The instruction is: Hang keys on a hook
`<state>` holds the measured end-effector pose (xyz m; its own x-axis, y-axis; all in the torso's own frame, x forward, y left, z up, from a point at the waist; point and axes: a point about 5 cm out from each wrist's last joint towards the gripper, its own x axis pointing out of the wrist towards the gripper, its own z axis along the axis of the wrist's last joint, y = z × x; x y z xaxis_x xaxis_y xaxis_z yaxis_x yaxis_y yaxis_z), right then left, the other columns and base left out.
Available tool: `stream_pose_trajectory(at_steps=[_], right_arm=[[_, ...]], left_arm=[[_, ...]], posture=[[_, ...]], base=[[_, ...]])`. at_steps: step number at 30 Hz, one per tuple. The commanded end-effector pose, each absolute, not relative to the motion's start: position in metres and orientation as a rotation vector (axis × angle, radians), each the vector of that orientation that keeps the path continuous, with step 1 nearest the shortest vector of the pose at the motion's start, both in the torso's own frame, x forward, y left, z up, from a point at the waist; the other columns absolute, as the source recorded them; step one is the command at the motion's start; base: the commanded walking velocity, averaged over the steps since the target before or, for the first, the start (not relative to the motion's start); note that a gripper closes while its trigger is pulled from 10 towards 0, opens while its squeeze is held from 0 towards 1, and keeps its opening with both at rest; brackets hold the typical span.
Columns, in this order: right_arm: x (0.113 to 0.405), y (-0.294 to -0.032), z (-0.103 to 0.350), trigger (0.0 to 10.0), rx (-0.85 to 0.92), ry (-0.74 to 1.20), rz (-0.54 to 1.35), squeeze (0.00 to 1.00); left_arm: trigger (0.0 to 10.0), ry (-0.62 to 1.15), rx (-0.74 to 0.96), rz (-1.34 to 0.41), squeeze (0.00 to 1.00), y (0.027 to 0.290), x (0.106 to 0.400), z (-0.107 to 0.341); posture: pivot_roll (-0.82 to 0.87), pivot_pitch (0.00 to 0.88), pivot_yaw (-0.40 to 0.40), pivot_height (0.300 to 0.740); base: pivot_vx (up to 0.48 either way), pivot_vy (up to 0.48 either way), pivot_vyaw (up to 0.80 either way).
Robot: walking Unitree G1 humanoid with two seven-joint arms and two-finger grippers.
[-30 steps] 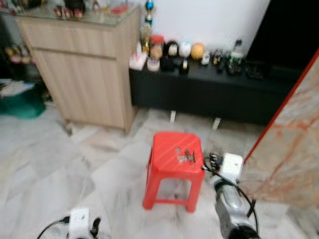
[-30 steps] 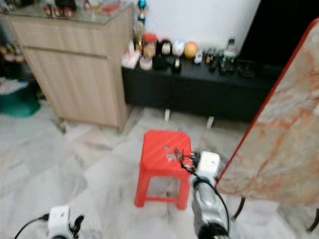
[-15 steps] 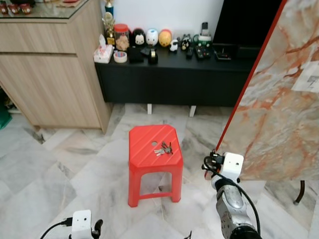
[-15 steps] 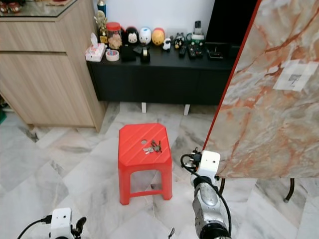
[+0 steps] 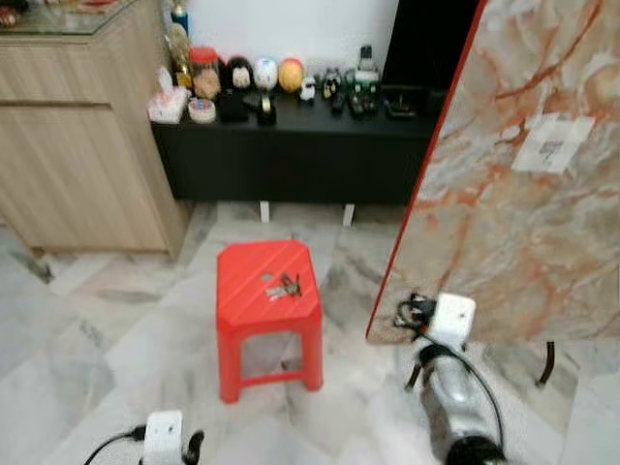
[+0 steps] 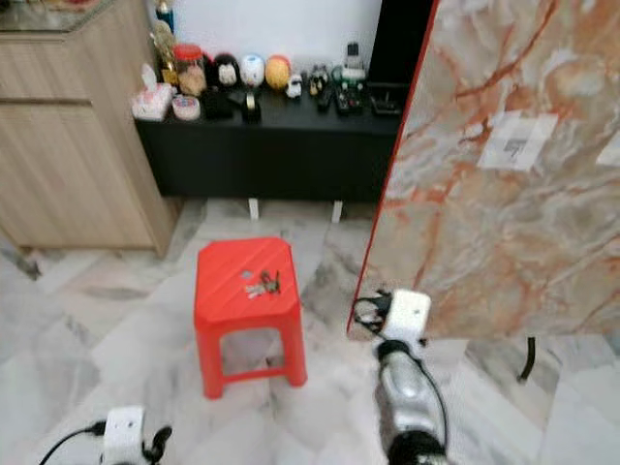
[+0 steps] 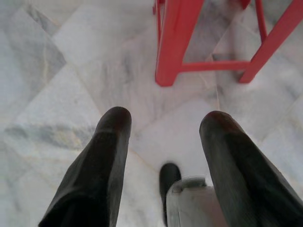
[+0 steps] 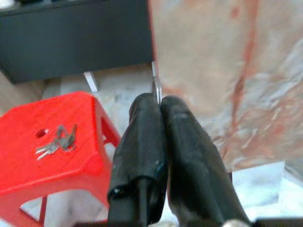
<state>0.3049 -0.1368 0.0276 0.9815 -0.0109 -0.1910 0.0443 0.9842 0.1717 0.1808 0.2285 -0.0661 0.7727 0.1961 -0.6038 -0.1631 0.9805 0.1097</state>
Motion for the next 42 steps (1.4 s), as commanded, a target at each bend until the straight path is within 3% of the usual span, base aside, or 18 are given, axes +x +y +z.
stream_pose_trajectory(at_steps=[1,10,42], right_arm=[[0.3075,-0.1491,0.0325,10.0,0.165,0.163,-0.063,0.00],[0.3107,-0.1495,0.0368,10.0,0.159,0.146,-0.059,0.00],[0.3099,-0.1507,0.0375,10.0,0.154,0.135,-0.073,0.00]], left_arm=[[10.0,0.681,0.035,0.187,0.00,0.2224,0.1782,-0.0695],[10.0,0.681,0.037,0.186,0.00,0.2219,0.1780,-0.0697],[10.0,0.692,0.066,0.187,0.00,0.2266,0.1787,-0.0689]], posture=[[0.00,0.047,-0.068,0.722],[0.00,0.045,-0.072,0.722],[0.00,0.000,-0.060,0.722]], base=[[0.000,-0.311,0.00],[0.000,-0.305,0.00],[0.016,0.000,0.00]])
